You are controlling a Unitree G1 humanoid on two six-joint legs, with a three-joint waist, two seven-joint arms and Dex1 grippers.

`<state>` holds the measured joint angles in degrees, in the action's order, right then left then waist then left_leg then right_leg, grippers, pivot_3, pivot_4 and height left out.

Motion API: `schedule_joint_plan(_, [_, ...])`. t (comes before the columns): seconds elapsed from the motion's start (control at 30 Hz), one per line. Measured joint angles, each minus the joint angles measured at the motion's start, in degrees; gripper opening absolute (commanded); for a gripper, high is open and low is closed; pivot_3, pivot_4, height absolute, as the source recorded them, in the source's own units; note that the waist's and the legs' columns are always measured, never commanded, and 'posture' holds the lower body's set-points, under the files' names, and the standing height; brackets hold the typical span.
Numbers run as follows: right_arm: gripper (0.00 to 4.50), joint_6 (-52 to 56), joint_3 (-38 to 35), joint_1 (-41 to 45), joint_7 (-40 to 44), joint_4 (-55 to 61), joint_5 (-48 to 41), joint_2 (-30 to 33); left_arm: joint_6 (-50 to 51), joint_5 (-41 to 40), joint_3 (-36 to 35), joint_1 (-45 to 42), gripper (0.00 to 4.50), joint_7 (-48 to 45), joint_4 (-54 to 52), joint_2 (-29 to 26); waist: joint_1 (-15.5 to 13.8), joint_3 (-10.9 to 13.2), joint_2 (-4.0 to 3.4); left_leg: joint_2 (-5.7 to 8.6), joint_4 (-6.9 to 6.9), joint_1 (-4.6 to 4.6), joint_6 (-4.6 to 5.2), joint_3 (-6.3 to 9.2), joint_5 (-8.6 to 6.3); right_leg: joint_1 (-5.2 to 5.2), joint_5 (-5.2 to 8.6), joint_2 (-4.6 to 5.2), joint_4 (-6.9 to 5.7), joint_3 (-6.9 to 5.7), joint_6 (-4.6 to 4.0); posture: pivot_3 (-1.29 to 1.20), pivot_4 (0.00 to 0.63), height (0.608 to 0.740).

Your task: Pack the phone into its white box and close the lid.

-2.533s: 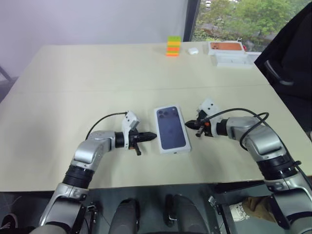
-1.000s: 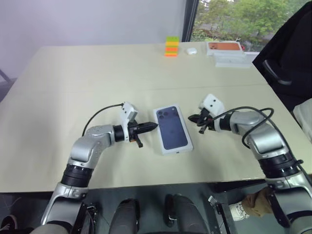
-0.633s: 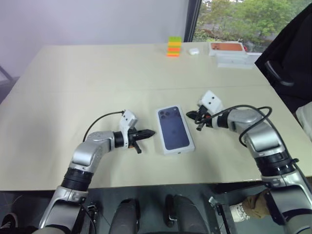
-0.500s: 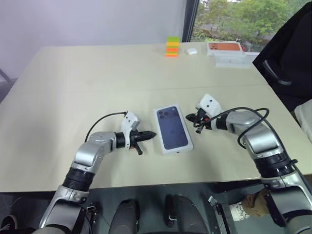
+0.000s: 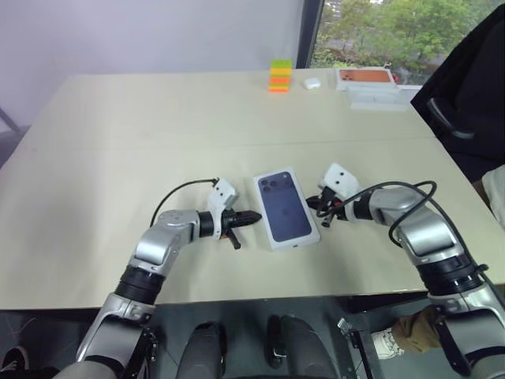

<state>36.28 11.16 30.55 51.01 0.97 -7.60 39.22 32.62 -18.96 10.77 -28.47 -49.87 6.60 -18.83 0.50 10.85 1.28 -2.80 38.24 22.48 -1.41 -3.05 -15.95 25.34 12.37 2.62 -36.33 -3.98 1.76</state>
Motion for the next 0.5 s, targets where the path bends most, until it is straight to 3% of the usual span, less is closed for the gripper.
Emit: schedule_joint_plan(0.5, [0.06,-0.18,0.03,-0.54,0.13,-0.01,0.84,0.29,1.91,-0.41,-0.67,0.77,0.00,0.36,-3.44,0.70,0.04,0.00,0.00,0.00,0.00,-0.01,0.00,0.00,0.00,0.00,0.00,0.00,0.00,0.01,0.00,0.00,0.150,0.740])
